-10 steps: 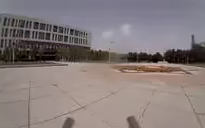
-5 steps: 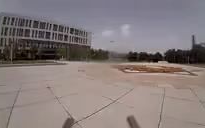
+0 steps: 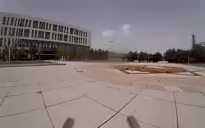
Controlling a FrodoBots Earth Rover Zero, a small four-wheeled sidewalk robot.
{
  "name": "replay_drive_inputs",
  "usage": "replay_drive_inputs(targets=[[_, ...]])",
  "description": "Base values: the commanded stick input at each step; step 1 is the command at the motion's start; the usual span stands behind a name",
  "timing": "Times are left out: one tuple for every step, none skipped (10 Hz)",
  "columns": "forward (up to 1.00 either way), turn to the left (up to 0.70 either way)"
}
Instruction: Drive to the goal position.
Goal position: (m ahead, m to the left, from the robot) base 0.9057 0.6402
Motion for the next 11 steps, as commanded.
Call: replay_drive_inputs(targets=[[0.0, 0.0], [0.0, 0.0], [0.43, 0.01], [0.7, 0.01], [0.7, 0.01], [0.7, 0.01], [0.7, 0.01], [0.7, 0.01], [0.7, 0.01], [0.7, 0.01], [0.7, 0.01]])
